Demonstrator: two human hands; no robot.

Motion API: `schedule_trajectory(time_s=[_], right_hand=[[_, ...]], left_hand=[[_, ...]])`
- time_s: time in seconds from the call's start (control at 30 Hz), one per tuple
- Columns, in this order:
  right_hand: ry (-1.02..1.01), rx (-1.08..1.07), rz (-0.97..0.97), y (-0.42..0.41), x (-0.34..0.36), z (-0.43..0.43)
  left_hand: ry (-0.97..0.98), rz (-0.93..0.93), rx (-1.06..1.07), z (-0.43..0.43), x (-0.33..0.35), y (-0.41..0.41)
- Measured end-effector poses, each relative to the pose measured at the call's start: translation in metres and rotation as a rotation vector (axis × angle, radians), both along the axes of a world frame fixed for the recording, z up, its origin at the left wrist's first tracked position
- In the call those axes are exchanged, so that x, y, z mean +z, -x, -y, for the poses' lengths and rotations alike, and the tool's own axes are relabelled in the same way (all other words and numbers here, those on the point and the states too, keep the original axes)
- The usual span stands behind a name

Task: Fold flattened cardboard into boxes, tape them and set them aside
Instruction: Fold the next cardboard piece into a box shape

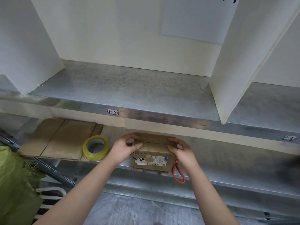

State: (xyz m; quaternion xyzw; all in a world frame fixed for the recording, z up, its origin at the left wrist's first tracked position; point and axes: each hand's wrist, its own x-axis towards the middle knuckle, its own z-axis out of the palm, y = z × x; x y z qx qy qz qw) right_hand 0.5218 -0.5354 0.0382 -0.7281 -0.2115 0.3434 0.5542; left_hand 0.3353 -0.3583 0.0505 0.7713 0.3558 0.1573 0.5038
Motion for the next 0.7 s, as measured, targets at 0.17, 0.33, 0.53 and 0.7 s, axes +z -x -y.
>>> schedule_trajectory(time_s=[0.17, 0.33, 0.53, 0.7], right_hand=[[-0.005, 0.047, -0.062, 0.003, 0.006, 0.005], [0.048, 0.038, 0.111, -0.001, 0.002, -0.014], [-0.007, -0.018, 0.128, 0.000, -0.020, -0.012], [0.002, 0.064, 0.042, -0.001, -0.023, -0.008]], left_hand=[[0.038, -0.046, -0.067, -0.007, 0.002, 0.007], [-0.028, -0.073, -0.014, -0.008, 0.000, -0.011], [-0.071, -0.034, 0.021, 0.005, -0.020, -0.014], [-0.070, 0.036, -0.012, -0.016, -0.027, -0.017]])
